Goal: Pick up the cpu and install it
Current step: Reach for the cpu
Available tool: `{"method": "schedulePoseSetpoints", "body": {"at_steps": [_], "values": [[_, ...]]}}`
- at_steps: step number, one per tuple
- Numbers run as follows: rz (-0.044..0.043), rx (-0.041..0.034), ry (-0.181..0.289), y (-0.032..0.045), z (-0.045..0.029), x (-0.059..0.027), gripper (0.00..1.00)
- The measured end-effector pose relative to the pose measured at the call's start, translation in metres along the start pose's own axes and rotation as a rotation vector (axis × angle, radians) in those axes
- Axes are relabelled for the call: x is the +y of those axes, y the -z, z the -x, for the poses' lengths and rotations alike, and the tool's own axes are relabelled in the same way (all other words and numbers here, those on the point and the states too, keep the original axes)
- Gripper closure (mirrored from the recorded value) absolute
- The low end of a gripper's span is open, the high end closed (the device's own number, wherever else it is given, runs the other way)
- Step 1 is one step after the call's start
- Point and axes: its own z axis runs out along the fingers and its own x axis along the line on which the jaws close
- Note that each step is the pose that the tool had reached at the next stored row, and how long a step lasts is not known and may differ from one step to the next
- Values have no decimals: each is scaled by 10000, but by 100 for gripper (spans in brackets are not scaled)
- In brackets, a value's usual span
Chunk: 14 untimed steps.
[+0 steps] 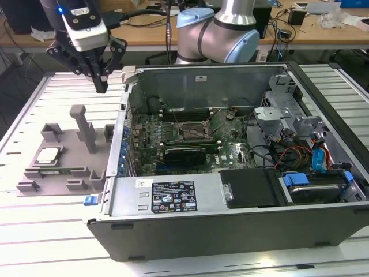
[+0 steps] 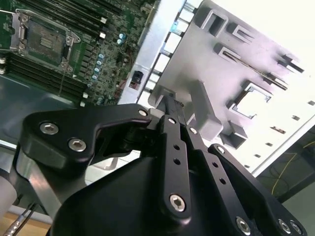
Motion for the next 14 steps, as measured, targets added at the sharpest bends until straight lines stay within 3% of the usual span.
{"method": "schedulePoseSetpoints", "body": {"at_steps": [14], "values": [[3,-42,0,4,-238,23,89]]}}
